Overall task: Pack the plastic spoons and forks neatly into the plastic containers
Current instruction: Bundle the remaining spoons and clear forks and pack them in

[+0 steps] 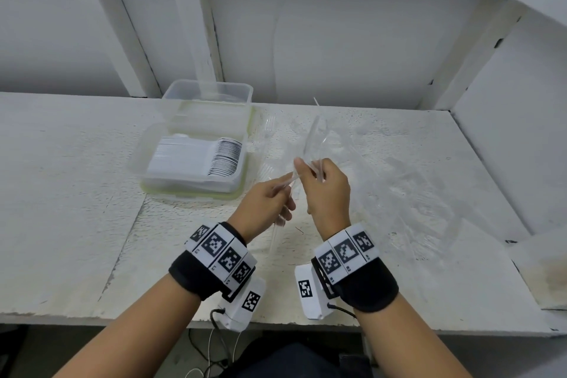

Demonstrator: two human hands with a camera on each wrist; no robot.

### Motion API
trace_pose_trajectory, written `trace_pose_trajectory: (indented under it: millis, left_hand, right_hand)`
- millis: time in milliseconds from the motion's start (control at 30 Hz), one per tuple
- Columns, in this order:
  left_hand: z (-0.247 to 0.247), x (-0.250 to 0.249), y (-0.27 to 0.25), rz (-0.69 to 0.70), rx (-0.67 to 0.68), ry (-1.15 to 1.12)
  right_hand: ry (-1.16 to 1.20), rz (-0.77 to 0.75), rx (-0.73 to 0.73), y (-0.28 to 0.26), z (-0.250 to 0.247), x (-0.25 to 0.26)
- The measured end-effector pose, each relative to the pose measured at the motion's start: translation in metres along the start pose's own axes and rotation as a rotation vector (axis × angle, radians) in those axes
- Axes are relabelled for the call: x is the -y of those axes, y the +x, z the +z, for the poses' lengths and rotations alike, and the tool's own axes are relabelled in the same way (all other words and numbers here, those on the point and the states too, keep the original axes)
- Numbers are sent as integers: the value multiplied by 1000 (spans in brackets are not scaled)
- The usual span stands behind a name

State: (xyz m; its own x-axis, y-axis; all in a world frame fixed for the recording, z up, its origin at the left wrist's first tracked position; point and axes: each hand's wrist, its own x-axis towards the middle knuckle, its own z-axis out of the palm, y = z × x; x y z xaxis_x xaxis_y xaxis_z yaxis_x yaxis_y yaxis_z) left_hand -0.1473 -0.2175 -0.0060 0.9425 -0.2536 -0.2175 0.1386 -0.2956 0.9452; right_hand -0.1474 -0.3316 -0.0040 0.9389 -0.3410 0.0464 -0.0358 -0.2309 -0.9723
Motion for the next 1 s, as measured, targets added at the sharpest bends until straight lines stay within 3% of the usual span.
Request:
trace_pose_trajectory:
  millis: [167, 333, 567, 833, 1000]
  left_hand:
    - [-8, 0, -1, 41, 77, 106]
    - [-15, -1, -1, -54, 152, -76]
    - [-29, -7, 13, -214, -44, -416]
    - [-15, -15, 14, -243, 194, -585]
    - [-19, -14, 12, -297, 254, -572]
  right_hand:
    - [9, 67, 64, 2, -5, 1]
    - [-108, 48, 93, 11, -12, -3]
    - [29, -60, 105, 12, -19, 8]
    - [173, -115, 155, 1, 5, 16]
    - [-114, -215, 130, 1, 8, 9]
